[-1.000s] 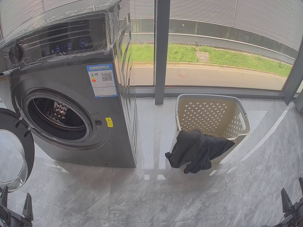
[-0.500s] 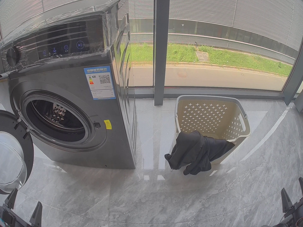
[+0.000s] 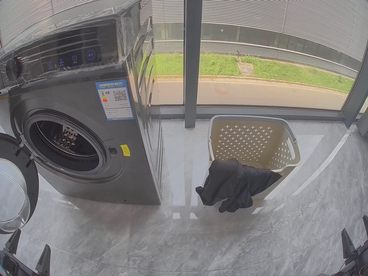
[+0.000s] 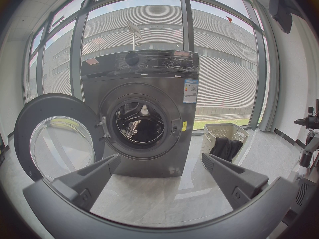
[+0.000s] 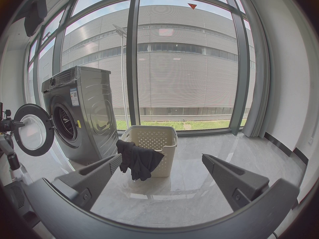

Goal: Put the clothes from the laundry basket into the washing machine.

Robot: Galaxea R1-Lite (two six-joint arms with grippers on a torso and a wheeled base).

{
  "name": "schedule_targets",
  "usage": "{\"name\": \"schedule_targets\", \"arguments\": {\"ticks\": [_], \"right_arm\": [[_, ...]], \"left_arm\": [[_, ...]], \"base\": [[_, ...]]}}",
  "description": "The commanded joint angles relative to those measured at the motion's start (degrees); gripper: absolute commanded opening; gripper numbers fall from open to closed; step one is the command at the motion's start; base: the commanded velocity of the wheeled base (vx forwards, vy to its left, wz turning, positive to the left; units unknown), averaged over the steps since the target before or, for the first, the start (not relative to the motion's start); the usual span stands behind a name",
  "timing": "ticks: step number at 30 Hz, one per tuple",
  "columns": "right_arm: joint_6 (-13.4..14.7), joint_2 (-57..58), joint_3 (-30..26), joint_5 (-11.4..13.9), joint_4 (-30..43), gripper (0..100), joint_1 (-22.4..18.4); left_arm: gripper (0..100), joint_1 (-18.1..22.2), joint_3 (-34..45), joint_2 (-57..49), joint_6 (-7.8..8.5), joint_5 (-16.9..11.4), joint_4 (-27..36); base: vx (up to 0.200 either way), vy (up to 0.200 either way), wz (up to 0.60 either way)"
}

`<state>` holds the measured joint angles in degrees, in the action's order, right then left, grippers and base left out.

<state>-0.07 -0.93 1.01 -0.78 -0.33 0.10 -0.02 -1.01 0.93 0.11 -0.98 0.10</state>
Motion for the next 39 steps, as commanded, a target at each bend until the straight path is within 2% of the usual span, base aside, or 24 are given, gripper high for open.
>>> {"name": "schedule_targets", "arguments": {"ticks": [1, 9, 27, 36, 39], "right_arm": [[-0.01, 0.31, -1.01, -0.01, -0.02, 100, -0.01], [-0.01, 0.31, -1.01, -0.01, -0.02, 100, -0.01], [-0.01, 0.31, -1.01, -0.01, -0.02, 100, -0.01], [-0.01, 0.31, -1.01, -0.01, -0.02, 100, -0.01], [-0.01, 0.31, -1.01, -0.01, 0.07, 100, -0.01]], "left_arm": [[100, -0.06, 1.01, -0.93, -0.02, 0.01, -0.01], [100, -0.06, 1.01, -0.93, 0.15, 0.01, -0.01], [100, -0.06, 1.01, -0.93, -0.02, -0.08, -0.1], [100, -0.06, 1.01, -0.93, -0.02, -0.08, -0.1], [100, -0.06, 1.01, -0.93, -0.11, 0.01, -0.1]], "base": [[0.0, -0.2, 0.0], [0.0, -0.2, 0.0], [0.0, 0.0, 0.0], [0.0, -0.2, 0.0], [0.0, 0.0, 0.0]]}}
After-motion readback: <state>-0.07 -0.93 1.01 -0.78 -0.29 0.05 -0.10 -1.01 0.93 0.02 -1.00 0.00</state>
